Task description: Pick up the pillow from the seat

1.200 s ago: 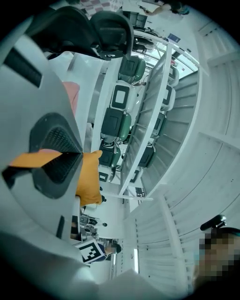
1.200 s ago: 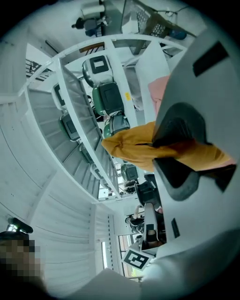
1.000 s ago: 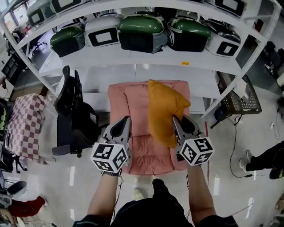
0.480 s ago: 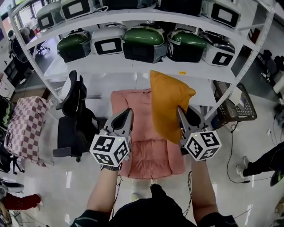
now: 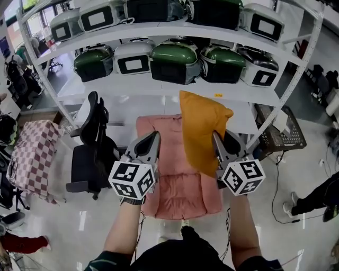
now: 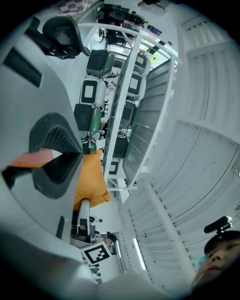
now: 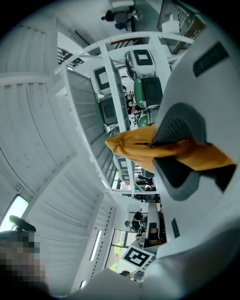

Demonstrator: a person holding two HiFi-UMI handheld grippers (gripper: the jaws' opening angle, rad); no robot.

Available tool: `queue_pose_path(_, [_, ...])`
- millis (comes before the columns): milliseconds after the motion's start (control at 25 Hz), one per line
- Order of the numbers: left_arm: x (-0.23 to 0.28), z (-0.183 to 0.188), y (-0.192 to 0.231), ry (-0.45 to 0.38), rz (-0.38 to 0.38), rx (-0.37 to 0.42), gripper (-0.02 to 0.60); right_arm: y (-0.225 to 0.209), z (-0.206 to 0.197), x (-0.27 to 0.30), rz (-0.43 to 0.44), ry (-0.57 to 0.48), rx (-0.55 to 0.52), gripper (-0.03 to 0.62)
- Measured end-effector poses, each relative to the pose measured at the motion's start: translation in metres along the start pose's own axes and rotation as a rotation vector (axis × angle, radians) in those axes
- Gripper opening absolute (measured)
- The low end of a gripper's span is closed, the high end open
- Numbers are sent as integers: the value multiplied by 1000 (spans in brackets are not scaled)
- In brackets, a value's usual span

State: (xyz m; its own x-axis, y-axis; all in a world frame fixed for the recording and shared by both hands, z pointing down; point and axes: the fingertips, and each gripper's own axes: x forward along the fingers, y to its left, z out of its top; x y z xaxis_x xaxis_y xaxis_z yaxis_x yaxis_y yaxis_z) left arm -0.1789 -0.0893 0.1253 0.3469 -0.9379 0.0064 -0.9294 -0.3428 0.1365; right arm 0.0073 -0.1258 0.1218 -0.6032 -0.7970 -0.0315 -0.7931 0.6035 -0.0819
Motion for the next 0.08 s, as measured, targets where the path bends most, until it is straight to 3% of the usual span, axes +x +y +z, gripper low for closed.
queue_pose_path(80, [-4, 0, -2, -2, -1, 2, 6, 2, 0, -3, 0, -3, 1, 86])
